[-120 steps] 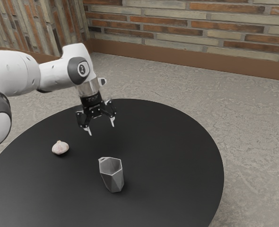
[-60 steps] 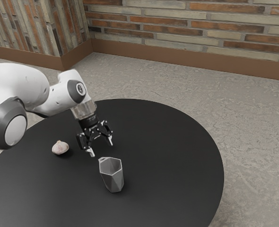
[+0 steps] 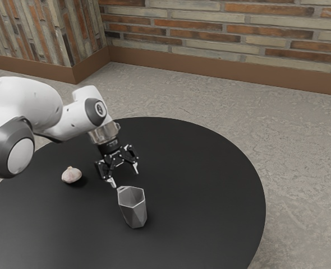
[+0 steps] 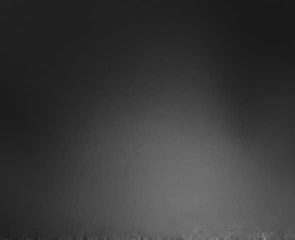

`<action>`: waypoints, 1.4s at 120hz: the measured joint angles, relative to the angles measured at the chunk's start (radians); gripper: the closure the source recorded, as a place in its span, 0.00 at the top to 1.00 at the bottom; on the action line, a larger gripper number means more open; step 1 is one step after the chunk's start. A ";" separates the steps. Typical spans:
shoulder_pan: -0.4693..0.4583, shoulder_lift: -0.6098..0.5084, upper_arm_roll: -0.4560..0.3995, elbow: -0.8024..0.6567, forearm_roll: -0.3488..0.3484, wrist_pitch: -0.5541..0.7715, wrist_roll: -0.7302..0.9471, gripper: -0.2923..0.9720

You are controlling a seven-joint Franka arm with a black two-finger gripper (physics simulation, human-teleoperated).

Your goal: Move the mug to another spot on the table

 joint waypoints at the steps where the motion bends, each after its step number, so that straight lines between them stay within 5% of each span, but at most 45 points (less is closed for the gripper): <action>1: 0.000 0.000 0.000 -0.001 -0.001 0.001 0.001 0.77; 30: 0.000 0.000 0.003 -0.041 -0.090 0.020 0.021 0.77; 93: -0.001 -0.012 0.001 -0.098 -0.164 0.029 0.046 0.77; 168: -0.082 -0.157 -0.002 -0.248 -0.074 0.162 0.074 0.77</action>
